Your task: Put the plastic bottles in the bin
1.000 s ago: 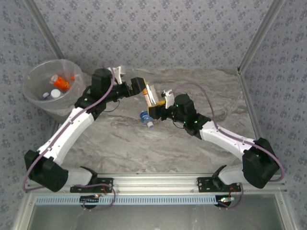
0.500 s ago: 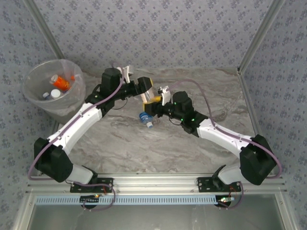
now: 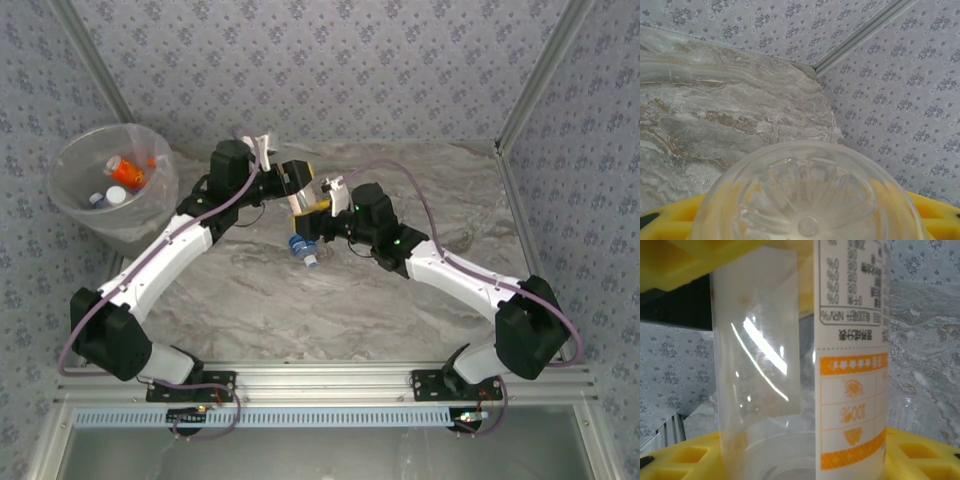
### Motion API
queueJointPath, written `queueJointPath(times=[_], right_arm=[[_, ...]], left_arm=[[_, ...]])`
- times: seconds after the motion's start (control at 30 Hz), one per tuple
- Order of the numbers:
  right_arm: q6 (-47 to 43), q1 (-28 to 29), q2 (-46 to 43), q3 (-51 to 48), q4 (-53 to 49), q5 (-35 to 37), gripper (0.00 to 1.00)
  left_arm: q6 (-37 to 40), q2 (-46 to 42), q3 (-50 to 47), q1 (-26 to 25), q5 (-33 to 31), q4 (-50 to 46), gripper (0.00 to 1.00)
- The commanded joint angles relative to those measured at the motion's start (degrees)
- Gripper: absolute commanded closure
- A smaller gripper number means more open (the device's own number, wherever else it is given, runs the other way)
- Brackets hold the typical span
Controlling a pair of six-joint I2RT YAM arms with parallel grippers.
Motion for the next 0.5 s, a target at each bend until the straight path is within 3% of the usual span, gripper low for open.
queueJointPath(times=[0.0,0.03,0.1,0.27,0.37,0.47], right_arm=[[-0.82,0.0,-2.18,1.08,-0.18,2.46,0.26],[-1.3,-0.1,-2.77,0.27,0.21,3.06,0.21],[-2.4,-0.26,-3.54,-0.35,0.08,3.01,0.01],[-3.97,-0.35,-5.09,-0.9,-2.32,6.35,0.0],[-2.85,-0.1,-6.93,-4.37,0.75,16.14,0.0],[-0.01,-1.03,-9.29,-6.12,-0.82,20.72,0.0]], left_arm=[[3.37,1.83,4.27,0.71,-1.96,-1.06,0.59],[3.35,2.15,4.71,0.83,-2.14,-1.45,0.59],[3.12,2.62,4.93,1.04,-2.17,-1.54,0.61],[3.14,3.56,6.13,2.17,-1.13,-2.96,0.62],[3.88,3.59,6.6,2.95,-1.75,-4.53,0.62],[4.14,2.94,5.9,3.63,-2.79,-4.91,0.62]])
